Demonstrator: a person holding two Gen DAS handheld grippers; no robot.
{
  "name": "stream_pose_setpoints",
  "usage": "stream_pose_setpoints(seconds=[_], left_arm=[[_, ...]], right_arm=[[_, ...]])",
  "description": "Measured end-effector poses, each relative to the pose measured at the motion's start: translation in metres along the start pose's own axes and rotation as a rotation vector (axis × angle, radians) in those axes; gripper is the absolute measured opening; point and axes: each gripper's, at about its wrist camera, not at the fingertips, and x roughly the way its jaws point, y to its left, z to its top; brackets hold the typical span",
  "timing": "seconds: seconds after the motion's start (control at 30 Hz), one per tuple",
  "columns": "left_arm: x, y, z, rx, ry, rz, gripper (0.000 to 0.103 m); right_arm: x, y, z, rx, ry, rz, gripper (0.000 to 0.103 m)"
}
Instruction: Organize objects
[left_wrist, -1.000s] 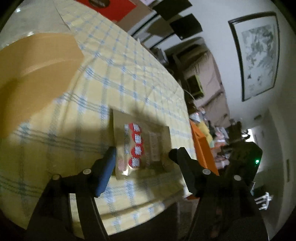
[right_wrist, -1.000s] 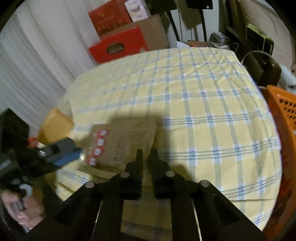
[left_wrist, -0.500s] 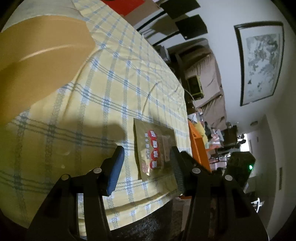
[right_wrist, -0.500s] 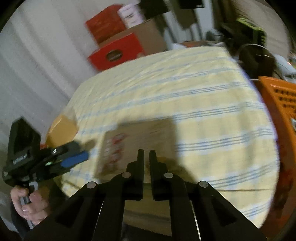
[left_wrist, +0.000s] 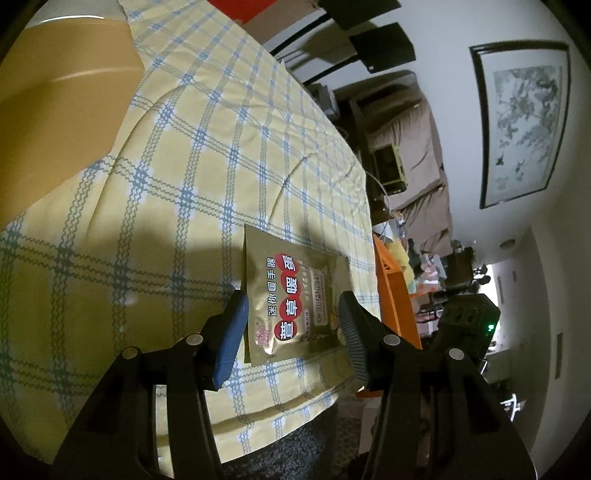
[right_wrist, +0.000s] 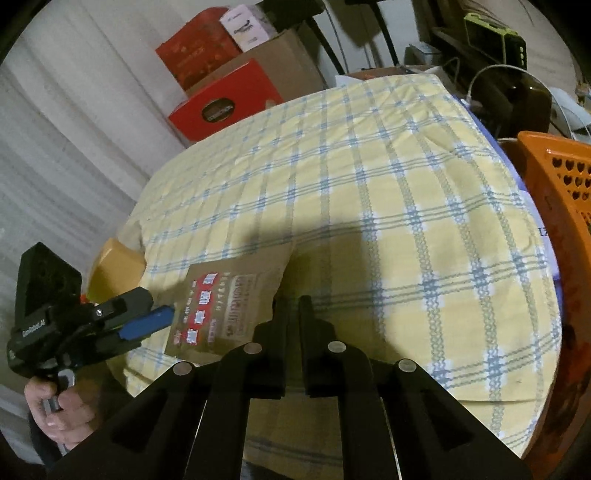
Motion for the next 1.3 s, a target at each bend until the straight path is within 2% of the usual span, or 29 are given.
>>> stream_pose_setpoints(seconds=[0.13,0.33,0.43,0.57,0.77,0.83,0.93,1.03,1.1,1.23,1.3], left_arm=[[-0.002,0.002,0.001,-0.006,0.003,-0.018,0.046],[-0.002,0.002,0.0,0.004,0.004,-0.002,0.043],[-0.004,0.006,0.0,-0.012,0.0,-0.009,0.042],[-0.004,0.007,-0.001,-0.008,0.001,-0.001,0.041],[-0.004,0.007,-0.002,-0.005,-0.001,-0.002,0.041],[-0.004,0.007,-0.003,-0.001,-0.002,0.005,0.041],[-0.004,0.005,-0.003,0.005,-0.006,0.008,0.041],[-0.005,0.005,-0.003,0.002,-0.005,0.005,0.041],[-0.004,0.003,-0.003,0.003,-0.005,0.006,0.041],[-0.004,0.003,-0.003,0.006,-0.007,0.008,0.041],[-0.004,0.004,-0.003,0.004,-0.006,0.006,0.041]], right_arm=[[-0.001,-0.004,-0.001,0.027,0.004,0.029,0.005],[-0.003,-0.019,0.0,0.112,-0.002,0.086,0.008],[-0.004,-0.02,0.001,0.127,-0.001,0.106,0.013],[-0.01,-0.026,0.001,0.154,-0.002,0.135,0.027],[-0.011,-0.029,-0.001,0.179,-0.009,0.143,0.027],[-0.011,-0.032,-0.001,0.208,-0.015,0.17,0.027],[-0.009,-0.036,-0.003,0.269,-0.006,0.254,0.027],[-0.006,-0.026,-0.002,0.224,0.014,0.18,0.022],[-0.006,-0.021,-0.002,0.21,0.008,0.155,0.022],[0.0,-0.011,-0.002,0.177,0.01,0.14,0.022],[0.005,-0.006,-0.004,0.156,0.022,0.139,0.016]])
